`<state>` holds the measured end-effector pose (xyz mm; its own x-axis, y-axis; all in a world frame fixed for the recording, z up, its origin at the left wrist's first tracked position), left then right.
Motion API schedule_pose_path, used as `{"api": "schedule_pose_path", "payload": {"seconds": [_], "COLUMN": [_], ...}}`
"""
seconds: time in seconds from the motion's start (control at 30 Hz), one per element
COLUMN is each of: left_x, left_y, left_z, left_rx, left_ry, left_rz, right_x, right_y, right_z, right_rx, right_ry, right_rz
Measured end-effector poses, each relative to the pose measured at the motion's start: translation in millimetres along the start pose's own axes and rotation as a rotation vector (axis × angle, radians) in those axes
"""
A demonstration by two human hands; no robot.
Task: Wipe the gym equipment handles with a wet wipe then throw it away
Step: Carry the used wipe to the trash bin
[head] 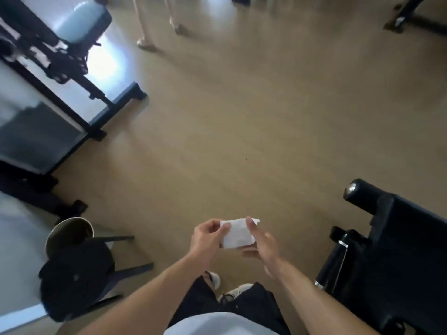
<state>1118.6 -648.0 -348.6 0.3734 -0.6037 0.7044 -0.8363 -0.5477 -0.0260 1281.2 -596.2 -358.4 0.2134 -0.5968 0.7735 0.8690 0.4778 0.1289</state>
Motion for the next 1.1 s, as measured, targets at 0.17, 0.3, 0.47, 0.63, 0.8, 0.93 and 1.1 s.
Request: {"api": "schedule_pose_path", "payload": {"seconds": [0.17, 0.3, 0.47, 0.63, 0.8, 0.93, 1.1], "left_x": [-15, -32, -48, -44, -45, -42, -54], "left_y": [72, 127, 189, 245, 290, 333, 363], "left_z": [-5, -9, -9, -9, -11, -16, -35], "left_rx": [0.189, 0.349, 0.652, 0.892, 0.955, 0.980, 1.130], "left_ry": [0.009, 0.044, 0.170, 0.201, 0.072, 0.045, 0.070], "left_rz": [-0.118, -0.181, -0.271, -0.286, -0.321, -0.488, -0.613], "right_x": [-16, -32, -49, -49, -37, -41, -87], "right_y": [-56, -109, -187, -276, -356, -405, -451], "right_z": [40, 76, 115, 142, 153, 167, 191], "right_rx": [0.232, 0.328, 0.461, 0.685, 1.053, 0.929, 0.993], "right_ry": [0.085, 0.176, 0.322, 0.582, 0.685, 0.610, 0.504], "right_rz": [0.052, 0.100, 0.191, 0.255, 0.526, 0.695, 0.738]}}
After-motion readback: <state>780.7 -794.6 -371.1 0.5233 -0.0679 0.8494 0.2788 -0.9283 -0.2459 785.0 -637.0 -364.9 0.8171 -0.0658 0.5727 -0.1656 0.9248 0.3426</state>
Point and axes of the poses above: each hand's wrist, its own x-axis away from the middle knuckle, its own y-axis out of the back of the hand, z = x × y, the point moved 7 cm from there along -x, towards the middle knuckle, and after that the axes turned 12 degrees about x, right-handed, at the moved point
